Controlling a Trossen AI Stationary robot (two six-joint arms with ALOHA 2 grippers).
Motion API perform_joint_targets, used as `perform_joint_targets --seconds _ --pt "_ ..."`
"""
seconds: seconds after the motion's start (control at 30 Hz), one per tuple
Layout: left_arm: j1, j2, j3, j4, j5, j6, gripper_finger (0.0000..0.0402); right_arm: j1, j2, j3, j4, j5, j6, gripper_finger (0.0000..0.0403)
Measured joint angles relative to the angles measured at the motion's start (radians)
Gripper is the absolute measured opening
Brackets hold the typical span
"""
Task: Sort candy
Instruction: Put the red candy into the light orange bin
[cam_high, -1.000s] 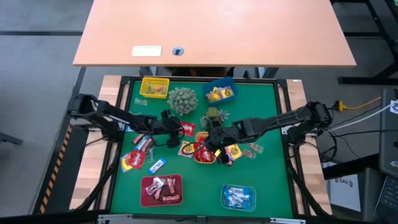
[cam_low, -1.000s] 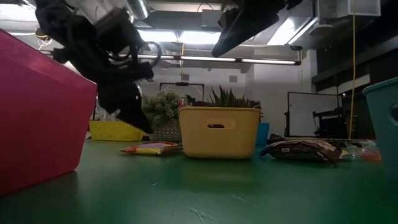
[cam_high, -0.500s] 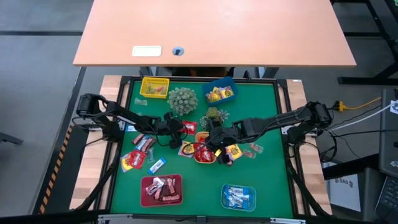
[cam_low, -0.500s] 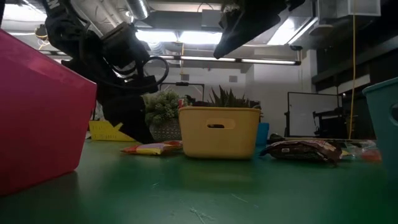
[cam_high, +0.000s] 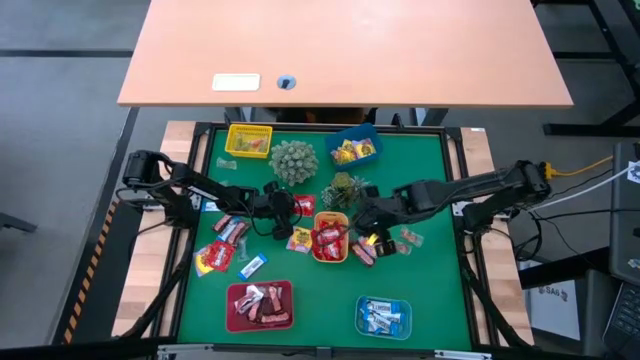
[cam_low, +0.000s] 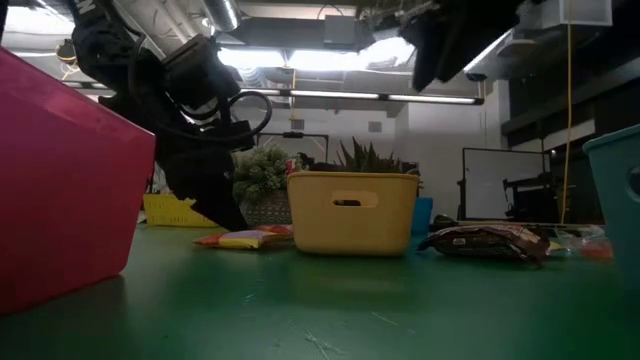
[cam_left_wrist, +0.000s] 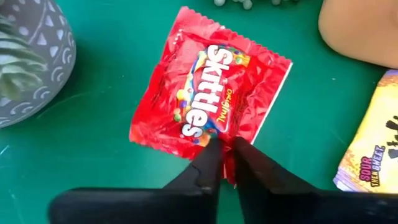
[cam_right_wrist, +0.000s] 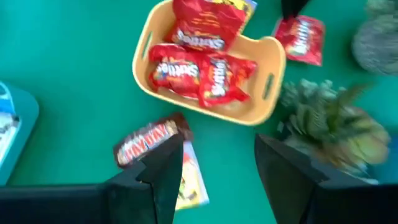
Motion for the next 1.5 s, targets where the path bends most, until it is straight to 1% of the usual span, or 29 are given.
perform_joint_targets --seconds 0.1,0.33,0.53,0.7,0.83,1.03,1.13,1.23,1.37,1.5 --pt "-0.001 0.000 0.000 0.000 0.005 0.000 0.0004 0.000 -0.063 -0.027 0.001 0.021 0.005 0.0198" --pt "-0.006 -0.012 -0.003 0.003 0.026 0.000 0.0001 0.000 -0.174 -0.201 0.089 0.054 0.061 0.0198" --pt "-0.008 -0.082 -0.009 -0.020 0.048 -0.002 0.0000 0.000 -0.198 -0.325 0.146 0.069 0.116 0.0198" --pt "-0.008 -0.166 -0.008 -0.010 0.050 -0.003 0.0000 0.000 -0.198 -0.366 0.161 0.068 0.141 0.0198" --pt "-0.014 -0.240 -0.007 -0.002 0.085 -0.003 0.0000 0.002 -0.198 -0.370 0.161 0.067 0.158 0.0198" --pt "-0.060 -0.346 -0.005 0.014 0.087 -0.003 0.0000 0.002 -0.198 -0.370 0.161 0.061 0.168 0.0198" --pt "-0.093 -0.372 -0.005 0.055 0.086 -0.003 0.0000 0.002 -0.198 -0.370 0.161 0.059 0.169 0.0198" --pt "-0.131 -0.372 -0.005 0.158 0.086 -0.003 0.0000 0.002 -0.198 -0.370 0.161 0.059 0.169 0.0198" --pt "-0.183 -0.343 -0.003 0.283 0.083 -0.003 0.0000 0.002 -0.198 -0.370 0.161 0.059 0.169 0.0198" --pt "-0.228 -0.295 -0.003 0.380 0.053 -0.003 0.0000 0.002 -0.198 -0.370 0.161 0.059 0.169 0.0198"
